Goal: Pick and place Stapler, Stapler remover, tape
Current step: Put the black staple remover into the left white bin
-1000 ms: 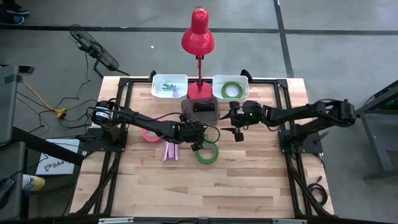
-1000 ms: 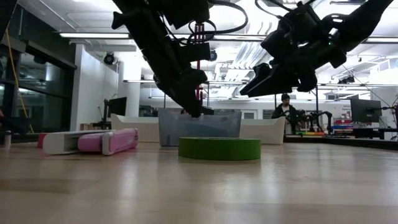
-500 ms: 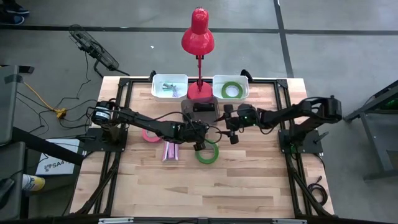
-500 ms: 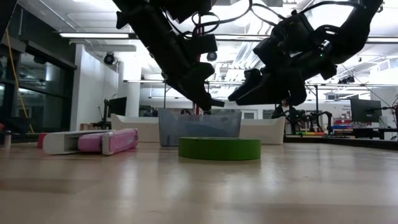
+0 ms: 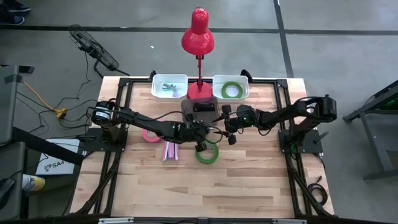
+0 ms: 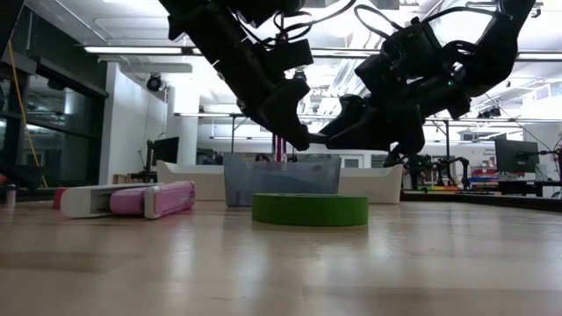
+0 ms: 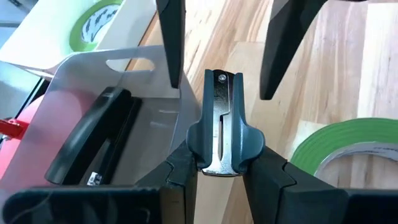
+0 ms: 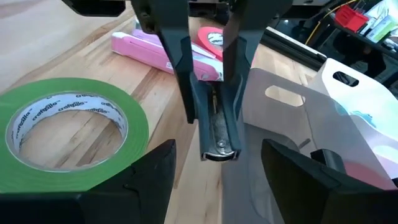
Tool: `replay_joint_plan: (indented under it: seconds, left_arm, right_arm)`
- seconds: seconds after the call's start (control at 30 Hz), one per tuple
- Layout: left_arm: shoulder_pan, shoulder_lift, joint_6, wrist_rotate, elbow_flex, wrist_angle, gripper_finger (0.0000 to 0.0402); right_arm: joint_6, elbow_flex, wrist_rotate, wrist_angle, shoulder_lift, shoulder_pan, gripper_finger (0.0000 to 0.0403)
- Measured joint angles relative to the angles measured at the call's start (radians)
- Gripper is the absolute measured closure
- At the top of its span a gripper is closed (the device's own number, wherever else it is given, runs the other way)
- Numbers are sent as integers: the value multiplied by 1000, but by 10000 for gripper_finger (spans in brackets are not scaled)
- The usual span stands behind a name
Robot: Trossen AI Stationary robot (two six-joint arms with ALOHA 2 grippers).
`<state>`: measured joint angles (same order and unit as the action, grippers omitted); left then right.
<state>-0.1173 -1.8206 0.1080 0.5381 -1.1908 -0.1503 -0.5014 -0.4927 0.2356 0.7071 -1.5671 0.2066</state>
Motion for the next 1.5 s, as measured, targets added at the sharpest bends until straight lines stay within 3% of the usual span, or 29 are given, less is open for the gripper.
replay_joint_plan:
  seconds: [0.2,0.43,0.63,0.8,1.0,1.3,1.5]
  left_arm:
    - [0,0,1,5,0,-4,313]
    - [0,0,4,128,-4,-44,313]
    - [19,0,26,184,-86,-232,313]
    - [54,26,31,220,-139,-375,313]
    - [118,99,29,216,-138,-533,313]
    - [275,208,80,210,-136,-734,313]
    - [419,232,75,176,-93,-706,313]
  right_arm:
    - [1,0,-6,-4,0,0,176]
    - [9,0,-239,-79,4,2,175]
    - [62,0,-275,-107,25,2,178]
    - [59,0,-338,-228,144,6,178]
    - [73,-1,-343,-390,320,40,178]
    - [80,-1,-461,-547,512,113,178]
    - [111,0,-542,-561,583,166,178]
